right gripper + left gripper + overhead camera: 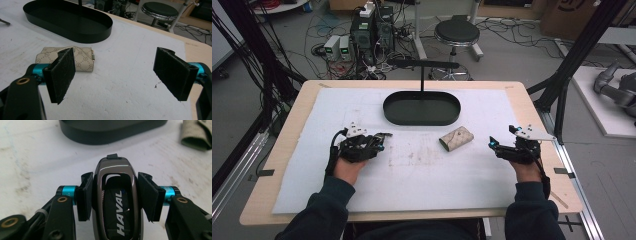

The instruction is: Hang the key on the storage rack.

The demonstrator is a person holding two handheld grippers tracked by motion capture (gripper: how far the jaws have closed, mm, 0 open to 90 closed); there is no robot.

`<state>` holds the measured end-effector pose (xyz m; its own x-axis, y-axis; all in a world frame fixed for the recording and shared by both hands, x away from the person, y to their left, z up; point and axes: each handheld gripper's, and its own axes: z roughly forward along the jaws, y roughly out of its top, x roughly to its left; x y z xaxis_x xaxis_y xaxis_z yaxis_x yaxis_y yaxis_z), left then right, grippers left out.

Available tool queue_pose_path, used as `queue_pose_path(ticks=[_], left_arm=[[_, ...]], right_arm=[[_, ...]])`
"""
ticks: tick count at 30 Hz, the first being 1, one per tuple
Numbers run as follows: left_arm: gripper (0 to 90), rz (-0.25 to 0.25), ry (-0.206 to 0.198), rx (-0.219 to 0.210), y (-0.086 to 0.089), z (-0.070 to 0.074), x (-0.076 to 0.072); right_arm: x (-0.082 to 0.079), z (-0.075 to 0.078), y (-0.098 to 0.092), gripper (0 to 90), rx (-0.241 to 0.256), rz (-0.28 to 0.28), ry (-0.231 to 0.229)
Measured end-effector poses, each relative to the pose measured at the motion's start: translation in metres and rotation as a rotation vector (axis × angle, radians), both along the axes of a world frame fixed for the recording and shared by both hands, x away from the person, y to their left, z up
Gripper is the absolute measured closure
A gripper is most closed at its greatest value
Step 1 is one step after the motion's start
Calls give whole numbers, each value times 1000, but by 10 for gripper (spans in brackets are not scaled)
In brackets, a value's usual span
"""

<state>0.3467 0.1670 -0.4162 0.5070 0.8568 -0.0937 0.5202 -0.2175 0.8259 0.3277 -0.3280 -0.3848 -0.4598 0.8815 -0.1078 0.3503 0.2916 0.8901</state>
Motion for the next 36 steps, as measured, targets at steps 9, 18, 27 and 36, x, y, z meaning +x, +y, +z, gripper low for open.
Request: queue_pose_path(ticks=[9,18,27,36], left_arm=[[486,-3,-75,-63,3,42,17],[486,7,-151,-118,3,87,36],[486,3,-187,-147,-5,120,64],[486,12,-203,-152,-16,144,106]], right_arm=[[2,-1,-1,185,3,8,1],[3,-1,-2,185,10,15,1],[3,0,-1,185,13,18,-10],[2,1,-2,185,20,21,-15]])
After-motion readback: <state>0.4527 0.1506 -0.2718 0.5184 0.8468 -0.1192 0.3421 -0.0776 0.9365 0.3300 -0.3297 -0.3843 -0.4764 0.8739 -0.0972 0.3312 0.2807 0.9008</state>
